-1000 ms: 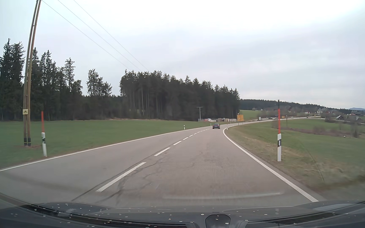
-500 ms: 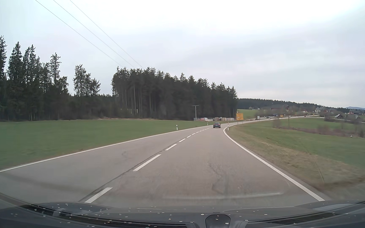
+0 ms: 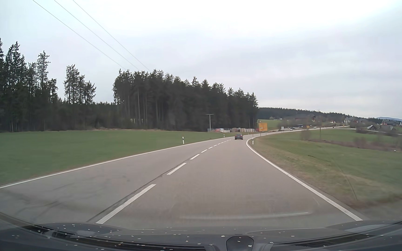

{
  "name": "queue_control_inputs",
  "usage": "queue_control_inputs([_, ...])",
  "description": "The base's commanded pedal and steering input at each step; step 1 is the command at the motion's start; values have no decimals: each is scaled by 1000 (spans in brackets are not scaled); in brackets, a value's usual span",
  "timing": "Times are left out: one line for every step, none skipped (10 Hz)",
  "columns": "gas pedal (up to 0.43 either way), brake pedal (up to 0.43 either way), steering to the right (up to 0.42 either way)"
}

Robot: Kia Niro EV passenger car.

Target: Follow the waypoints while adhering to traffic rules and regulations

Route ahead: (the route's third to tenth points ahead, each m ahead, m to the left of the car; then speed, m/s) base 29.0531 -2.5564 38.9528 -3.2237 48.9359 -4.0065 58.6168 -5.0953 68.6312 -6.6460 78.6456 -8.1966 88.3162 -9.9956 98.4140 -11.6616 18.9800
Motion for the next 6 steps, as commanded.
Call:
queue_control_inputs([0, 189, 10])
queue_control_inputs([0, 183, 10])
queue_control_inputs([0, 177, 10])
queue_control_inputs([0, 177, 11])
queue_control_inputs([0, 171, 11])
queue_control_inputs([0, 165, 11])
